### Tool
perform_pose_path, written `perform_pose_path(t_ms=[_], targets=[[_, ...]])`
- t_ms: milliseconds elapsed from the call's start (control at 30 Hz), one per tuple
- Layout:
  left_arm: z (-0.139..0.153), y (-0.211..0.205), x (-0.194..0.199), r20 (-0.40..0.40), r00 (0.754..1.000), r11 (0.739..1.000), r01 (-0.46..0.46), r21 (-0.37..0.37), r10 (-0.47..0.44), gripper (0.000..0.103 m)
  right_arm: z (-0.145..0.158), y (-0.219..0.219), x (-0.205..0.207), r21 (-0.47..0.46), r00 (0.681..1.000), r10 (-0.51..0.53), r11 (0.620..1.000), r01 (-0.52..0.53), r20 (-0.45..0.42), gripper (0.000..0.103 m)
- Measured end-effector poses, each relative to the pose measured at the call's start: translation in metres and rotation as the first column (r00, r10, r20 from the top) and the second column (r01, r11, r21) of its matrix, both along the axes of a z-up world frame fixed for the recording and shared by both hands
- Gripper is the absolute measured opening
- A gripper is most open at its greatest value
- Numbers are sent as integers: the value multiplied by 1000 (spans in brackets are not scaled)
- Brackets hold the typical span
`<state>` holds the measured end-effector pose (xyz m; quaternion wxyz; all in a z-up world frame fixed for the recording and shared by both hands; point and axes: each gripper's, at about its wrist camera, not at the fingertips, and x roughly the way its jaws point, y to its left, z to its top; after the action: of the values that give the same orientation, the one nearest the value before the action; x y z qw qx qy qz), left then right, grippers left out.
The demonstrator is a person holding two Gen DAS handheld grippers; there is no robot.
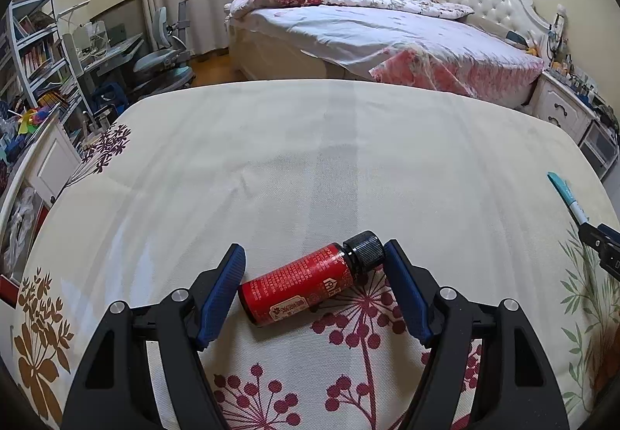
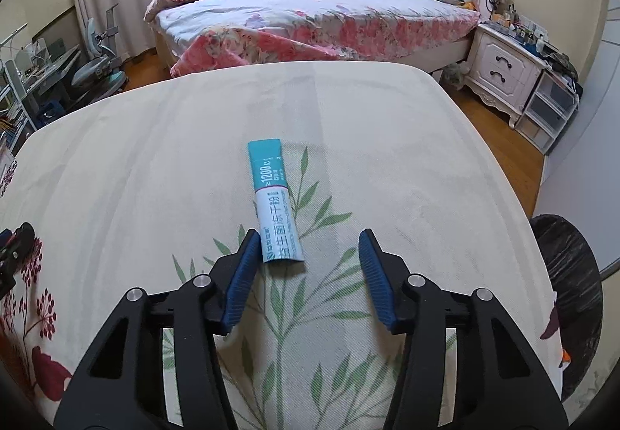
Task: Collect trash
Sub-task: 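Grasp the teal-and-white tube with the right tool while the left tool holds the red bottle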
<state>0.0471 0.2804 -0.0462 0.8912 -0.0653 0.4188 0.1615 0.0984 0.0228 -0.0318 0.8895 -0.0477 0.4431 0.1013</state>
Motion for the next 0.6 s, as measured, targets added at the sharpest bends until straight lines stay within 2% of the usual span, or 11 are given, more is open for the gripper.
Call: perform_pose_path(t_ms=[233,400,533,600], targets=[[-1,-2,2,-14,1000,1000,0,9,1,71,-1,9,11,-12,999,45,999,-45,3,50],[-3,-2,2,-22,1000,1000,-6,13,7,71,0,18,21,-22,997,81,997,-80,8,36],[-3,-1,1,-27,1000,1000,-9,8,9,71,1,25,18,-36,993,121,992,-120,15,20],[-3,-1,2,-28,1000,1000,-8,11,9,71,1,26,15,-41,991,129,991,-129,16,18]])
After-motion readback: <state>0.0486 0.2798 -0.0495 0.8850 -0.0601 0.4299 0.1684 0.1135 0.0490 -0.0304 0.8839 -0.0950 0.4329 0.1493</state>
